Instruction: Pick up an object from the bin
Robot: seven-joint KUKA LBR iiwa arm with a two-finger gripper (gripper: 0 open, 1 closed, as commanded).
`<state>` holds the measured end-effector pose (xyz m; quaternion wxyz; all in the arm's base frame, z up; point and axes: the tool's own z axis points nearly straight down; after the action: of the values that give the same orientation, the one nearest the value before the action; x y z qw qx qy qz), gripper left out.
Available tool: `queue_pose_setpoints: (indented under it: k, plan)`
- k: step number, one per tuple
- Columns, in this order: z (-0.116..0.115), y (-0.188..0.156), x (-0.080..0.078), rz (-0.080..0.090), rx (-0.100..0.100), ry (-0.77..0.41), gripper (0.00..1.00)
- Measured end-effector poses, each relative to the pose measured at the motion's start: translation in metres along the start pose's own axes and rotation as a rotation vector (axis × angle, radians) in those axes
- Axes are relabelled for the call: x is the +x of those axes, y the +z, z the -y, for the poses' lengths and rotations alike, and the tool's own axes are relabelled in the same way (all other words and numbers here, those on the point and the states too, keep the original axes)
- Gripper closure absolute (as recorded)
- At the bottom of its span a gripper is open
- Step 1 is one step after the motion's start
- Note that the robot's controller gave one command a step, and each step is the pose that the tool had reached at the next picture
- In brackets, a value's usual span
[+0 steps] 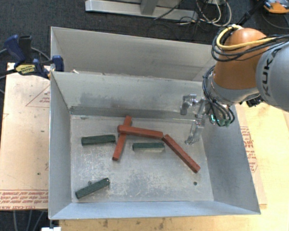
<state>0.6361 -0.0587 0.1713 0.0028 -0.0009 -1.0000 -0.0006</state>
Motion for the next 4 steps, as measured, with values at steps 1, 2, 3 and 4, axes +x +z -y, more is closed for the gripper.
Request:
queue_pose_setpoints:
  k: [1, 2, 3, 4]
  plan:
    - [-0.015, 0.105, 0.080, 0.001, -0.001, -0.132, 0.00]
    - [-0.097, 0.034, 0.053, 0.017, -0.003, -0.132, 0.00]
    - [-0.135, 0.100, -0.011, 0.014, -0.002, -0.142, 0.00]
    - [-0.133, 0.095, -0.011, 0.014, 0.000, -0.139, 1.00]
